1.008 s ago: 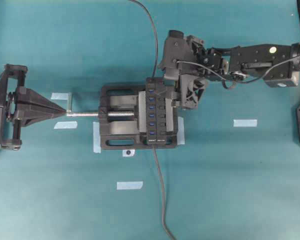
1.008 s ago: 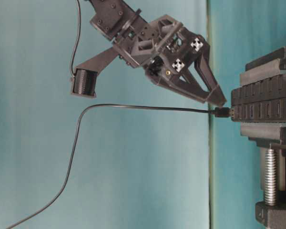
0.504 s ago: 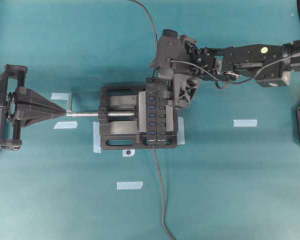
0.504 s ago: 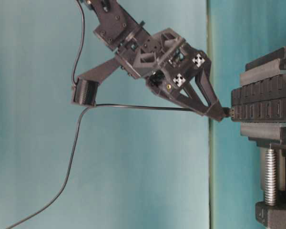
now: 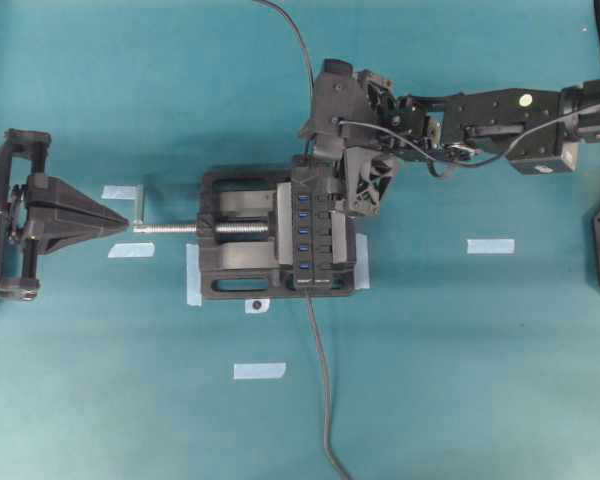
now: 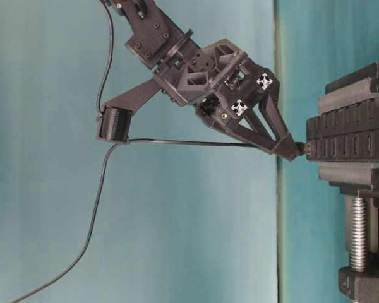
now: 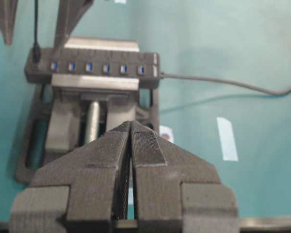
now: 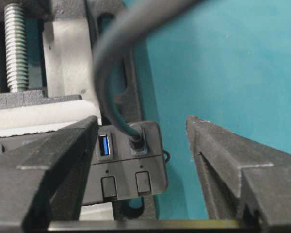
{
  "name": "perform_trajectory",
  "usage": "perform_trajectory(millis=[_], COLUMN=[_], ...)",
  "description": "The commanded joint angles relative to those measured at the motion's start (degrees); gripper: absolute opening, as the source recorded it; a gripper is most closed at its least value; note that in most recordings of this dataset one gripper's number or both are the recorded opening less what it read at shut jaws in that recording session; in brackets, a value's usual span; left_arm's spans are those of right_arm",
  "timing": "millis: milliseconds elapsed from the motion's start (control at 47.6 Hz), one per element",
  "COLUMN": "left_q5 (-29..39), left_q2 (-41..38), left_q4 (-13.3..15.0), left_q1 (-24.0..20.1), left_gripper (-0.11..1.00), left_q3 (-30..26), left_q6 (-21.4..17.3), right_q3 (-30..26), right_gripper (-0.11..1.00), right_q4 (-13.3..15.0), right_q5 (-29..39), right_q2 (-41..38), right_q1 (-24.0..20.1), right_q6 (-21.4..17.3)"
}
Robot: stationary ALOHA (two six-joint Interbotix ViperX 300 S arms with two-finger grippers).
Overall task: Insert the USB into the second port from the front of the fixed hub.
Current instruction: 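Lower the right gripper and close it on the black USB cable plug, then pull the USB plug out of its port with the right gripper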
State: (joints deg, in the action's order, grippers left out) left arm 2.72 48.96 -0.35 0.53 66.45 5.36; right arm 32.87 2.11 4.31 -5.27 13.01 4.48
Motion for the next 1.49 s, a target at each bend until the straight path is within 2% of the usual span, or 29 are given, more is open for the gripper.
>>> perform_trajectory(millis=[0, 126, 420, 525, 1176, 1471], left_q5=[-0.26, -0.26, -0.26, -0.26, -0.35, -0.35], left_q2=[-0.18, -0.18, -0.18, -0.18, -0.18, -0.18], left_q4=[-0.09, -0.09, -0.09, -0.09, 0.0, -0.09], left_q1=[0.09, 0.09, 0.09, 0.09, 0.09, 0.09], left_gripper=[0.0, 0.0, 0.0, 0.0, 0.0, 0.0], left_q3=[-0.62, -0.7, -0.62, -0.7, -0.7, -0.79], left_q6=[0.44, 0.53, 0.44, 0.44, 0.53, 0.53], right_q3=[-0.79, -0.79, -0.79, -0.88, -1.14, -1.23], right_gripper=[0.71, 0.6, 0.16, 0.1, 0.09, 0.09], right_q4=[-0.09, -0.09, -0.09, -0.09, -0.09, -0.09], right_q5=[-0.26, 0.35, 2.29, 2.2, 2.46, 3.34], right_q2=[0.79, 0.79, 0.79, 0.79, 1.32, 4.22], right_q1=[0.0, -0.09, -0.62, -0.7, -0.97, -1.05], right_q6=[-0.26, -0.26, -0.18, -0.18, -0.26, -0.35])
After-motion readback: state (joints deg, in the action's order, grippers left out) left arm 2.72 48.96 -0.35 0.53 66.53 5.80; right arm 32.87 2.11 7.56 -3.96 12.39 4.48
